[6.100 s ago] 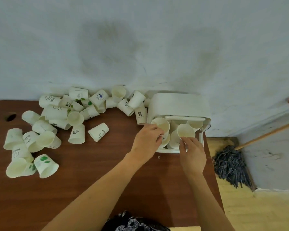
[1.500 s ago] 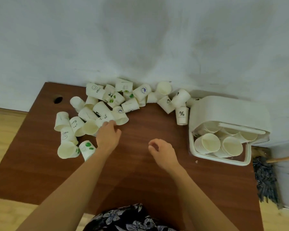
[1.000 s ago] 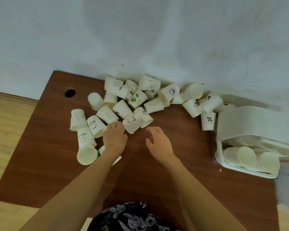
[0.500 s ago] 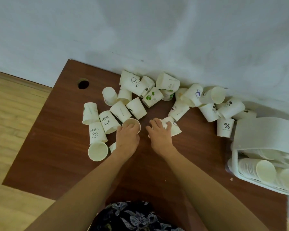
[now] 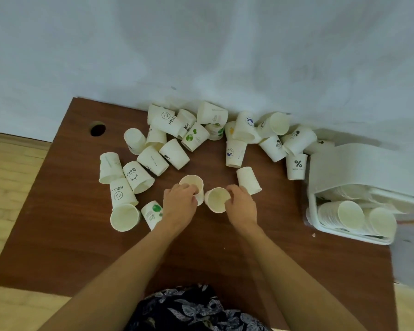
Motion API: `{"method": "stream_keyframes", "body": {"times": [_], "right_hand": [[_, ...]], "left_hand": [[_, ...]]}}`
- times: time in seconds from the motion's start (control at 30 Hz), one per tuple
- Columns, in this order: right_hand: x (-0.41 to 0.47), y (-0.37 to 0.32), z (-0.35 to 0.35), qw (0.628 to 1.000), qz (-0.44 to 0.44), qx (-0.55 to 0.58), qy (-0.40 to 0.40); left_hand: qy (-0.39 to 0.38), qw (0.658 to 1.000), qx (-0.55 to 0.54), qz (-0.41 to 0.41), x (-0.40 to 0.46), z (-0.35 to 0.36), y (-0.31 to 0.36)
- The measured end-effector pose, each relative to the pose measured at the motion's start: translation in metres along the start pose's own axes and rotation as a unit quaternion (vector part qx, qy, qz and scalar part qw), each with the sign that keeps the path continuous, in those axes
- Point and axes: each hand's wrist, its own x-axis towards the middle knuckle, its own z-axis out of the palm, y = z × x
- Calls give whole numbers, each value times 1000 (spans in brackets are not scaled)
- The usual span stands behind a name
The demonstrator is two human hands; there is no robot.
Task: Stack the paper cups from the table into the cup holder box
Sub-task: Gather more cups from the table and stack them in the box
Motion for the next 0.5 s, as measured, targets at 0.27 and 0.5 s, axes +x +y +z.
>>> {"method": "stream_keyframes", "body": {"times": [0.27,0.5], "right_hand": [[-54,29,-7,994,-41,7,99],[-93,69,-50,980,-23,37,193]], "left_hand": [[-33,997,-51,52,-28,2,30],[-17,990,-76,115,-49,3,89]]}}
